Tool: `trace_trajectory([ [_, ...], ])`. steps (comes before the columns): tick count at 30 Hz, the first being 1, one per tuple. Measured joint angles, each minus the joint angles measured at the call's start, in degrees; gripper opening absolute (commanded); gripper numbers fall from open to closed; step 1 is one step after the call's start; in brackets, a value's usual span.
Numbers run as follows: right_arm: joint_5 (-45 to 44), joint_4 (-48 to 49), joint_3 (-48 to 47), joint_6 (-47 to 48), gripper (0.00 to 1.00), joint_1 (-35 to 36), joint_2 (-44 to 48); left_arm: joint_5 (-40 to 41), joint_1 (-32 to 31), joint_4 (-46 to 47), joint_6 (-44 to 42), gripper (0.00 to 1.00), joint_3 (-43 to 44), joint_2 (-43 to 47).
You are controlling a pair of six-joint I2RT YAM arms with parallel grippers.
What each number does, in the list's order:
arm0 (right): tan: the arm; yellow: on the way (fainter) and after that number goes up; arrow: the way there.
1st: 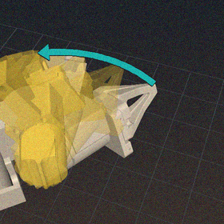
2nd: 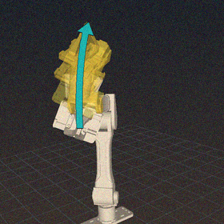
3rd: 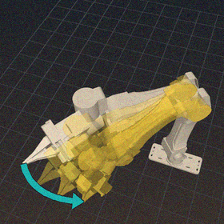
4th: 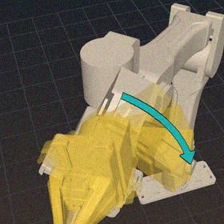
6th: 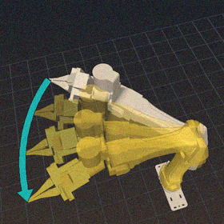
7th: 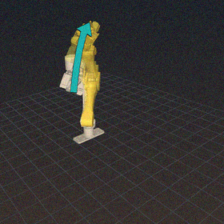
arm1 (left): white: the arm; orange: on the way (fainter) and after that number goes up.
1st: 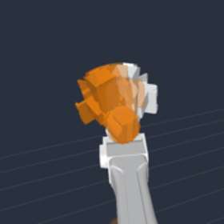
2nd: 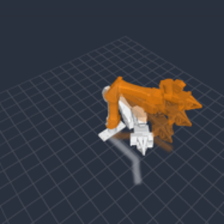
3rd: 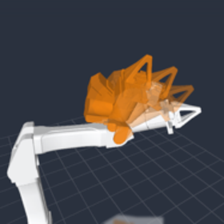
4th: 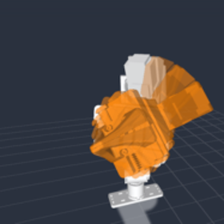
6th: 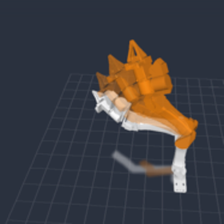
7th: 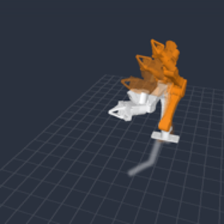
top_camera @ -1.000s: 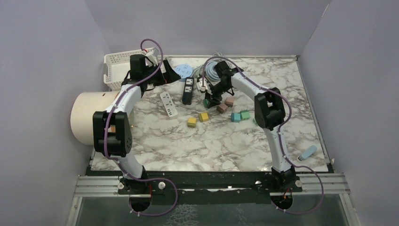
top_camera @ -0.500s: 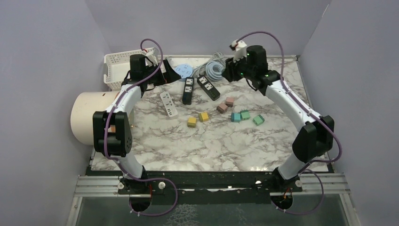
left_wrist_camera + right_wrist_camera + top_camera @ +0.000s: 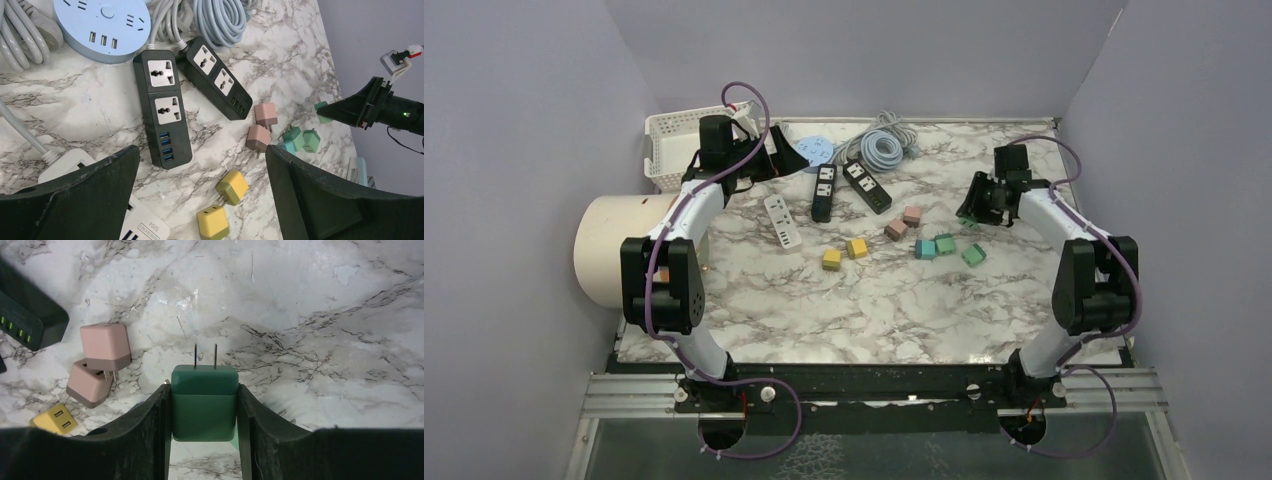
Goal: Pull the plug off the socket
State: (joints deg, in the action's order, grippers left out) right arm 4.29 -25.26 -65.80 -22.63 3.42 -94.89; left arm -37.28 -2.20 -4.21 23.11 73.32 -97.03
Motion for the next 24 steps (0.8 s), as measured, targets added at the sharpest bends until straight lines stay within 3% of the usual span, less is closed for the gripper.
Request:
trace_trajectory([
  [5, -0.02, -0.37, -1.25, -0.57, 0.01, 0.37, -4.28, 0.00, -0.02, 0.28, 0.00, 0.99, -0.35, 0.00],
  [8, -0.63, -1.81, -1.25, -0.52, 0.09, 0.35, -7.17, 0.00, -0.04, 0.28, 0.00, 0.99, -0.55, 0.00],
  [17, -2.75, -4.42, -1.66, 0.72, 0.62, 0.33, -8.11, 0.02, -0.13, 0.31, 0.00, 0.99, -0.61, 0.00],
  [24, -4.94, -6.12, -6.36, 2.16, 0.67, 1.11, -8.04, 0.04, -0.17, 0.28, 0.00, 0.99, -0.61, 0.00],
])
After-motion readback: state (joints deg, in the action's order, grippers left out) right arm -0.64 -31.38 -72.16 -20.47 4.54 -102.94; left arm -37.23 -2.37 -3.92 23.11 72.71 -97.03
